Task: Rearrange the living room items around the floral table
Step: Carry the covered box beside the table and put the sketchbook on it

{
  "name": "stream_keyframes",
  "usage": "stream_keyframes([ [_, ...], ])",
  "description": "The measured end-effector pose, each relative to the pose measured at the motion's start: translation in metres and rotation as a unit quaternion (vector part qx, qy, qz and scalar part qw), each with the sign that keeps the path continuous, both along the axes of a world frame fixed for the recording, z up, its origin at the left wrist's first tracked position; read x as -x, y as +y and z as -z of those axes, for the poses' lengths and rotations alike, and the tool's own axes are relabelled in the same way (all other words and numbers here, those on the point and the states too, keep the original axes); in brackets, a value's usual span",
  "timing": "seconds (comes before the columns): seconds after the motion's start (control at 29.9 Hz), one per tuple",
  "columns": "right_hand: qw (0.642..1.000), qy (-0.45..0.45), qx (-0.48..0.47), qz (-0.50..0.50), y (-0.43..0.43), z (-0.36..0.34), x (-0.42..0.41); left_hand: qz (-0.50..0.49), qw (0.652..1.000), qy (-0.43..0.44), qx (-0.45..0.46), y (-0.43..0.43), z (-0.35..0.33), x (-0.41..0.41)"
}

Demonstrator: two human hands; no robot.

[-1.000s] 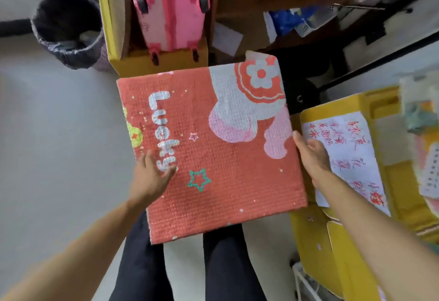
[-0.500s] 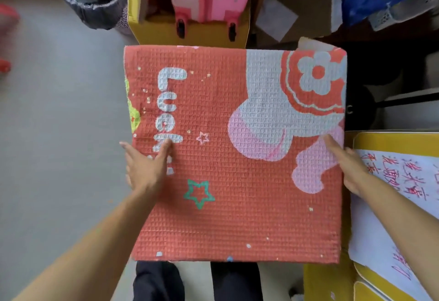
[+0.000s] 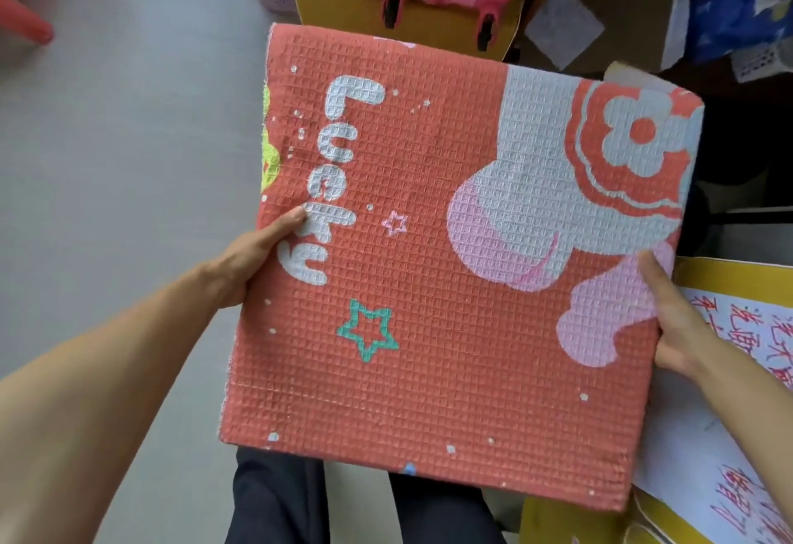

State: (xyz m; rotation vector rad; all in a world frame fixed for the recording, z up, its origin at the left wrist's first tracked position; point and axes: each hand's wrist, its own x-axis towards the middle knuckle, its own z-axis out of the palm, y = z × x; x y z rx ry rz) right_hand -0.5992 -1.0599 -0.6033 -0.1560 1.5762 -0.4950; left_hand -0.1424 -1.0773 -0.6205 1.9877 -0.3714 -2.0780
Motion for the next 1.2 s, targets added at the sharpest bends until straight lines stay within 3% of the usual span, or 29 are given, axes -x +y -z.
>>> stream_keyframes([
  [0.17, 1.0, -0.017, -0.009, -0.013, 0.016, -0.027, -0.031, -0.036, 0.999, 0.0, -0.018, 0.045, -0.032, -0.032],
  [0.47, 0.981, -0.019, -0.002, -0.191, 0.02, -0.08, -0.15, -0.174, 0.985, 0.009, 0.0, 0.186, -0.097, -0.137],
  [0.64, 0.95, -0.009, 0.047, -0.308, 0.032, -0.117, -0.273, -0.299, 0.954, -0.007, 0.029, 0.3, -0.119, -0.211],
  [0.87, 0.872, -0.023, 0.104, -0.477, 0.107, -0.15, -0.496, -0.487, 0.871, -0.01, 0.056, 0.494, -0.154, -0.32],
  [1.0, 0.841, -0.049, 0.088, -0.532, 0.133, -0.166, -0.566, -0.536, 0.843, -0.01, 0.053, 0.551, -0.161, -0.345],
  [1.2, 0.746, -0.054, 0.074, -0.66, 0.229, -0.221, -0.778, -0.634, 0.769, -0.057, 0.05, 0.708, -0.219, -0.419],
])
